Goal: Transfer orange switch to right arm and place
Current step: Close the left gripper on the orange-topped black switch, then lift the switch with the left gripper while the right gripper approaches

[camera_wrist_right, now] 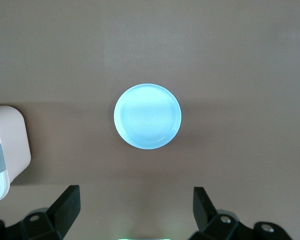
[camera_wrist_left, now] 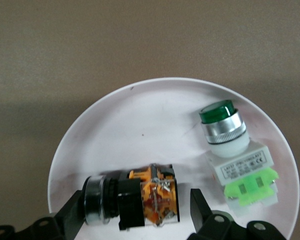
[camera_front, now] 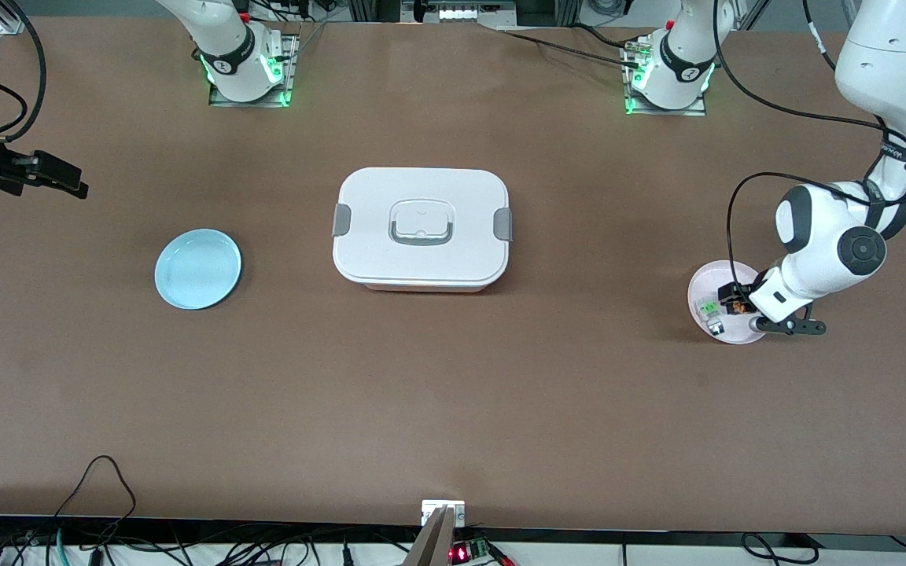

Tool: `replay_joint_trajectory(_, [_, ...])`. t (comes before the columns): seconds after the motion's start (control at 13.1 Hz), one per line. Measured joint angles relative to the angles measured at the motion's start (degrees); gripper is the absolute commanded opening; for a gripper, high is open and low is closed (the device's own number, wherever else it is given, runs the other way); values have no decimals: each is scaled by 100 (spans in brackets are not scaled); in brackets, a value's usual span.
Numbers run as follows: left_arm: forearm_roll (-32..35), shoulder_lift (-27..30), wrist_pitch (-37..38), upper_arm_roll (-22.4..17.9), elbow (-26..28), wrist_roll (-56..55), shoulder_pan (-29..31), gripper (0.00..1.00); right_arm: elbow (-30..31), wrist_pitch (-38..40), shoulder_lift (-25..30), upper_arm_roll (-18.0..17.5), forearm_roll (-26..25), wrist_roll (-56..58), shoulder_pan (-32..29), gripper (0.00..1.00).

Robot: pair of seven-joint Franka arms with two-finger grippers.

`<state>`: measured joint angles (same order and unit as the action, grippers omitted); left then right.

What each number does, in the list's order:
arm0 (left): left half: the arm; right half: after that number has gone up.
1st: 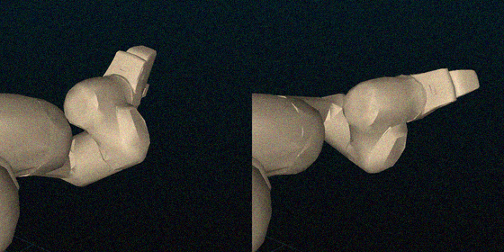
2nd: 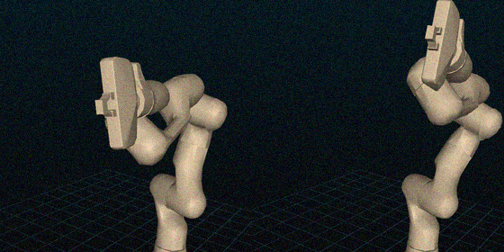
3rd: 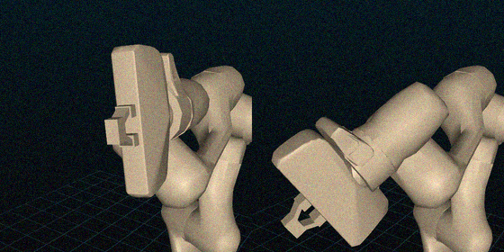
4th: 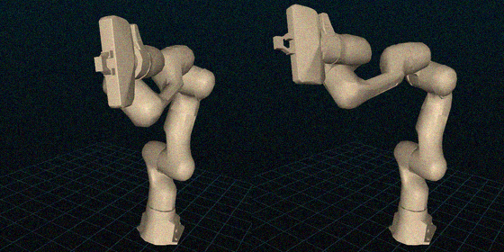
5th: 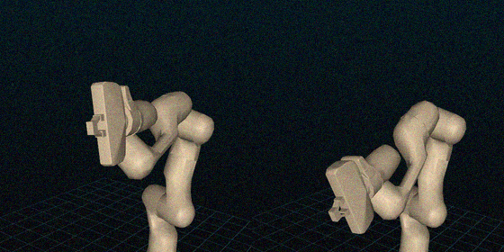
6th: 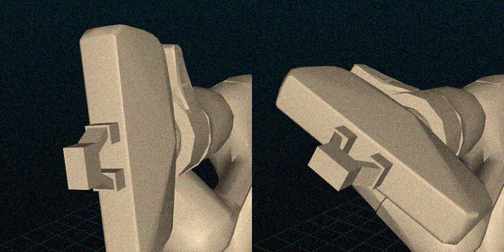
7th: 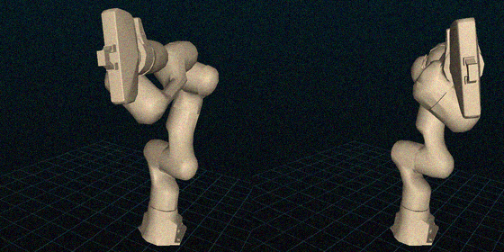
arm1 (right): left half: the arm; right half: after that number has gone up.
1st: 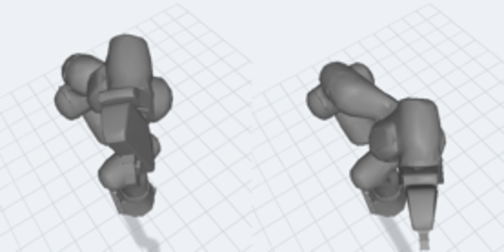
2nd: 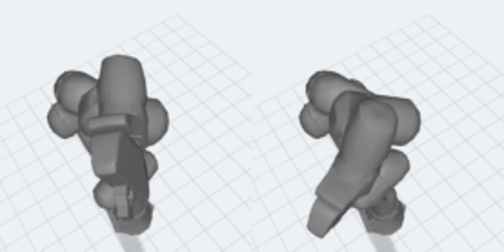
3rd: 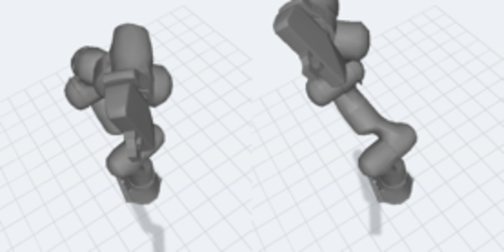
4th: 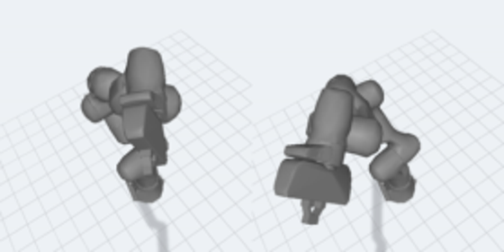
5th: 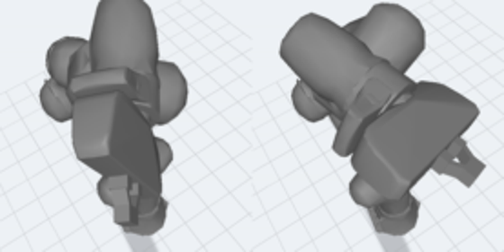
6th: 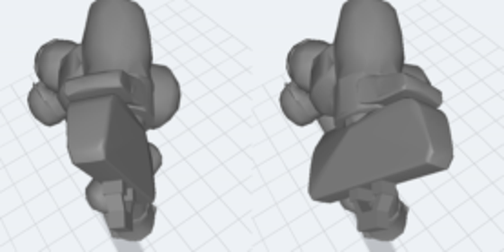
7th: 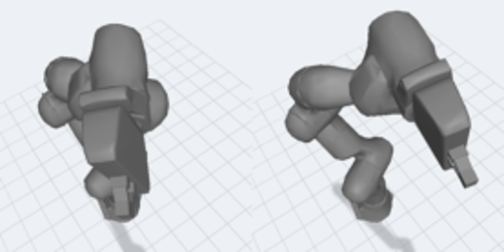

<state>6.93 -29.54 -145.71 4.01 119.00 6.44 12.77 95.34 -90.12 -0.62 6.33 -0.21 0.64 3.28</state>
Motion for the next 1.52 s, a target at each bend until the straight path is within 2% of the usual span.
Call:
replay_joint_trajectory(0.15, [0, -87, -144, 0, -20, 0, 1, 91, 0, -2, -5, -4, 0, 0, 2, 100])
replay_joint_trajectory(0.23, [0, -101, -159, 0, -58, 1, 1, 86, 0, -3, -6, -4, 0, 0, 2, 100])
replay_joint_trajectory(0.3, [0, -109, -160, 0, -102, 2, 2, 69, 0, -3, -11, -4, 0, 0, 2, 100])
replay_joint_trajectory(0.38, [0, -118, -159, 0, -136, 12, 4, 31, 0, -3, -26, -4, 0, 0, 2, 100])
replay_joint_trajectory(0.46, [0, -129, -159, 0, -149, 29, 6, 17, 0, -3, -44, -8, 0, 1, 3, 100])
replay_joint_trajectory(0.61, [0, -150, -151, 0, -153, 74, 11, 2, 0, -3, -66, -16, 0, 1, 4, 100])
replay_joint_trajectory(0.84, [0, -150, -117, 0, -164, 217, 44, 0, 0, -2, -80, -26, 4, 1, 7, 100])
replay_joint_trajectory(1.07, [0, -113, 582, 29, -339, 295, 62, 0, 1, -1, -236, -94, 7, 1, 45, 100])
replay_joint_trajectory(1.22, [0, 25, 1600, 200, -679, 548, 69, 0, 1, 1, -305, -112, 7, 1, 72, 100])
replay_joint_trajectory(1.37, [-2, 167, 2866, 467, -1254, 1061, 59, 0, 0, 4, -350, -115, 52, 1, 74, 100])
replay_joint_trajectory(1.52, [-5, 238, 3692, 655, -1814, 1306, 37, 0, 0, 7, -410, -116, 232, 1, 74, 100])
